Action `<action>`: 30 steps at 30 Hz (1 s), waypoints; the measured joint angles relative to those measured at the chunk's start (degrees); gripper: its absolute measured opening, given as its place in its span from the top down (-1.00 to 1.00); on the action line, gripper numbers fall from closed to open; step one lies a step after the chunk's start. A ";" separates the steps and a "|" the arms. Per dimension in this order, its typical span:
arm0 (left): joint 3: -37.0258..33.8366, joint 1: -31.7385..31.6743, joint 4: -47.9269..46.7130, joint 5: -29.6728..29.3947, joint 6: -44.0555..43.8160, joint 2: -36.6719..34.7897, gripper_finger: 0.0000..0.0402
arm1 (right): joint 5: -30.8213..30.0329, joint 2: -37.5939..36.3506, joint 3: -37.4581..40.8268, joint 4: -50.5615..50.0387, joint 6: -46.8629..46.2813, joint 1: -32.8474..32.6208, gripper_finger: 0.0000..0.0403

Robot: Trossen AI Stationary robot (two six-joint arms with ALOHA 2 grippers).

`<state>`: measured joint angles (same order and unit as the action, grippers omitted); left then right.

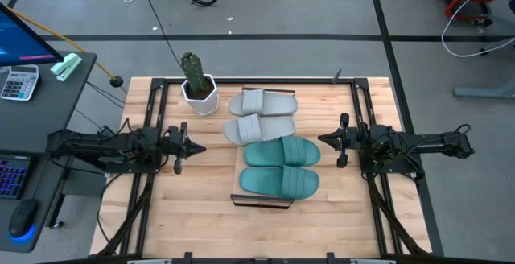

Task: Pick and place slides into the shelf
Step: Return to Home Position

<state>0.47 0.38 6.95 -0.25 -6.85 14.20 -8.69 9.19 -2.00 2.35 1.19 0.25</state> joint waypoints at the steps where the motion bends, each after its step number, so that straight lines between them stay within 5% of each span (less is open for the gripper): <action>1: 0.00 0.00 0.03 -0.08 0.04 0.00 0.98 | -0.01 -0.01 0.00 -0.02 0.00 -0.02 0.92; 30: -0.04 -0.04 -3.47 -0.57 -11.57 0.02 0.80 | -0.02 0.00 0.00 0.00 0.00 -0.02 0.92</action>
<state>0.43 0.34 3.48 -0.82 -18.41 14.22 -8.71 9.19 -2.00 2.35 1.19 0.23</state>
